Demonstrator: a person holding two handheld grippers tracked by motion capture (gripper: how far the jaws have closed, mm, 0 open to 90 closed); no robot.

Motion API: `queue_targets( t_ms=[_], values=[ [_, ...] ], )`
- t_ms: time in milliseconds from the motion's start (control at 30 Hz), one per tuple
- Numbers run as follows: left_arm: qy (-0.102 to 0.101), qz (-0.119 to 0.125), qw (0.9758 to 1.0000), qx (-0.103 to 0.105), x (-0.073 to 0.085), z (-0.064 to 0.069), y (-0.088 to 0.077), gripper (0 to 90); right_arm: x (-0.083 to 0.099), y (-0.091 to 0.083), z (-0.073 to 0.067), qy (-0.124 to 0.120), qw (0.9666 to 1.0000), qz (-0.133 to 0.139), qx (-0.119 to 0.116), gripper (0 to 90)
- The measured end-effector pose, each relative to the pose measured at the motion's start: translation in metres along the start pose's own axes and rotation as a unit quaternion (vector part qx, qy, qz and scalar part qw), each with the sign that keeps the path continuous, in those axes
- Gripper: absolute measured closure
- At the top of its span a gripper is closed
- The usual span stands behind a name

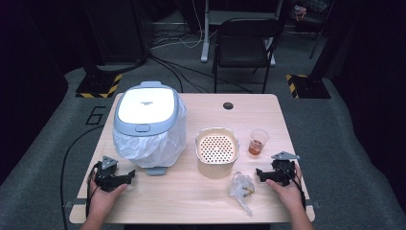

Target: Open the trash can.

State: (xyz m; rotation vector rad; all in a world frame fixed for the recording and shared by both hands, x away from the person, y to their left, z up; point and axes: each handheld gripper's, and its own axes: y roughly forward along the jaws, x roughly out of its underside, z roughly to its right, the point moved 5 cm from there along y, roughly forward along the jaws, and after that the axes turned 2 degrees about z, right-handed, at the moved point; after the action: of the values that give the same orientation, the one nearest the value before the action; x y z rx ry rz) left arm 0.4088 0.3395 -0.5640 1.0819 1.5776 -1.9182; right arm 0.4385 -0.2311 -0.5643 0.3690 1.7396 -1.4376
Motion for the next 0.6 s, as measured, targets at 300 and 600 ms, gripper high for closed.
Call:
queue_targets(
  t_ms=[300,600],
  values=[
    [0.011,-0.006,0.9999,-0.006,0.0005,0.0012,0.0001,14.5,-0.0001,0.0001,-0.0004,0.002,1.0000,0.001,-0.001,0.0],
    [0.014,-0.002,0.9999,-0.005,0.0000,-0.0005,0.0002,15.6,0.0004,-0.0005,-0.0008,0.002,1.0000,0.000,0.000,0.0]
  ],
)
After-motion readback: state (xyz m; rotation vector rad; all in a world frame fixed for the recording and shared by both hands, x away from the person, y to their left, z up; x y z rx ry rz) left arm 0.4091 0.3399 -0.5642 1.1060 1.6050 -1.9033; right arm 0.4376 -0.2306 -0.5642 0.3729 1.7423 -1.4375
